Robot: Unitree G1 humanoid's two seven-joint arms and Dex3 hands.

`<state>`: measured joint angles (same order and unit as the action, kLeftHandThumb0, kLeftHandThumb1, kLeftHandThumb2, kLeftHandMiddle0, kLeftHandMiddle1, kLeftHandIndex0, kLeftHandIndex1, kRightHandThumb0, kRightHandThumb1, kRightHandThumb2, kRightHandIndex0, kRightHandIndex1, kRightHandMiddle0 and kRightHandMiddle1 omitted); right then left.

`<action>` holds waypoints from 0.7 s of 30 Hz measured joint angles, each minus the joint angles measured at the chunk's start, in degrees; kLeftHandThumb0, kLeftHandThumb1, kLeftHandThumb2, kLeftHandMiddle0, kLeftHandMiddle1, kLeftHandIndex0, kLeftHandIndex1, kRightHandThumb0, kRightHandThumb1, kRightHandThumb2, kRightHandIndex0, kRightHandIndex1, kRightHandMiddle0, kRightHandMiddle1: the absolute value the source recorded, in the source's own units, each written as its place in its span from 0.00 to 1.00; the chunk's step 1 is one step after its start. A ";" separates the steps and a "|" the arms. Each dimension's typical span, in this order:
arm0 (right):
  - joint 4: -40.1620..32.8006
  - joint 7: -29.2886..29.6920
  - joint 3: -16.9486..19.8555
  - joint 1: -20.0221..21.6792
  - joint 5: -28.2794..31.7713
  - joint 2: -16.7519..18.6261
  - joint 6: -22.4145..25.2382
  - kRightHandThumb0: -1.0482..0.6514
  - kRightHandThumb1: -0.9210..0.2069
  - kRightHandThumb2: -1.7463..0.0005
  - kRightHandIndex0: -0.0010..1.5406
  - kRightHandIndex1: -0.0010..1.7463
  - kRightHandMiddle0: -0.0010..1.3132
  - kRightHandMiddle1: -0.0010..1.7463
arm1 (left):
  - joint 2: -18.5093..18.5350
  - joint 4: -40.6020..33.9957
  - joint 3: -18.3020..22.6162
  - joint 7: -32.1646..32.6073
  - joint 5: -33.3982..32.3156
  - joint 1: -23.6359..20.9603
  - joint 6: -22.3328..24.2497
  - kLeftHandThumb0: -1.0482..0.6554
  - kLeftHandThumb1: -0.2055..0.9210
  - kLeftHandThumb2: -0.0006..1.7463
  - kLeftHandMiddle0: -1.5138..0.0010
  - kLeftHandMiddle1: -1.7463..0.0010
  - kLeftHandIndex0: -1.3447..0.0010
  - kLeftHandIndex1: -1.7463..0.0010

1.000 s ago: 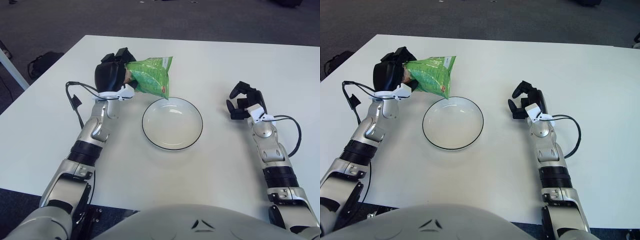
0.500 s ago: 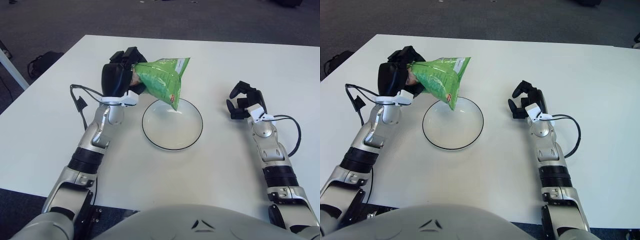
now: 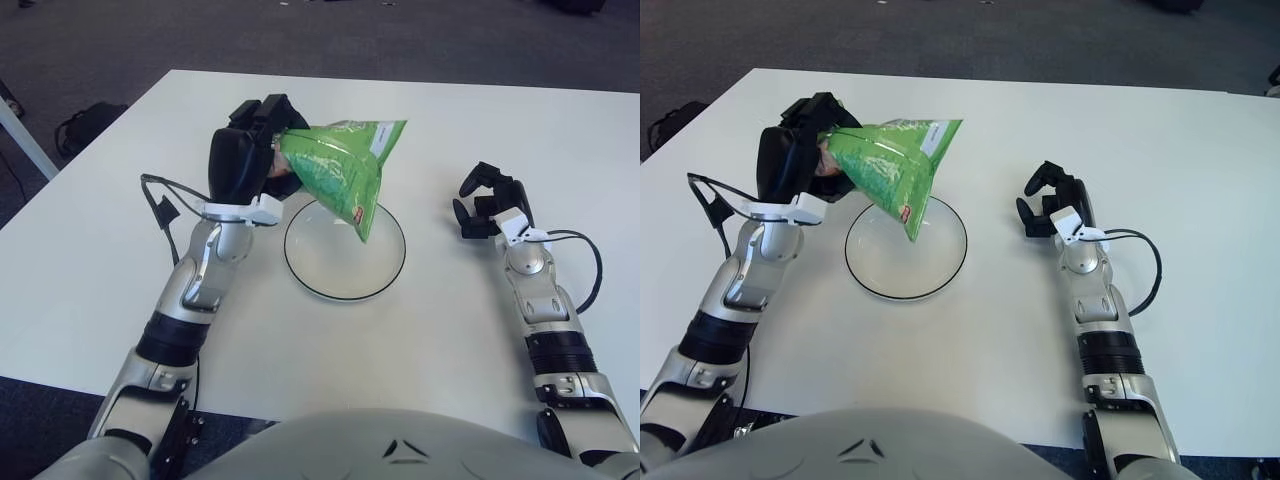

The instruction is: Put the snack into the plate.

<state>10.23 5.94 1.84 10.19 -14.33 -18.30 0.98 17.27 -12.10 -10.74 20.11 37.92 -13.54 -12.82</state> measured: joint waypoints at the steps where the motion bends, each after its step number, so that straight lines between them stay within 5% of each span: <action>1: 0.00 0.05 0.00 -0.03 -0.03 0.00 -0.12 0.31 0.62 0.18 0.87 1.00 0.53 1.00 | -0.16 -0.40 -0.21 -0.34 0.29 0.33 -0.05 0.61 0.12 1.00 0.40 0.02 0.50 0.00; 21: 0.24 0.64 -0.53 -0.06 -0.64 -0.13 -0.85 0.31 0.62 0.18 0.86 1.00 0.53 1.00 | -1.32 -0.66 -5.71 -6.38 3.63 3.84 -4.11 0.62 0.12 1.00 0.39 0.03 0.50 0.00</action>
<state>10.47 6.58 1.30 10.13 -14.97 -18.43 0.13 15.95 -12.76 -16.44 13.73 41.55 -9.71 -16.93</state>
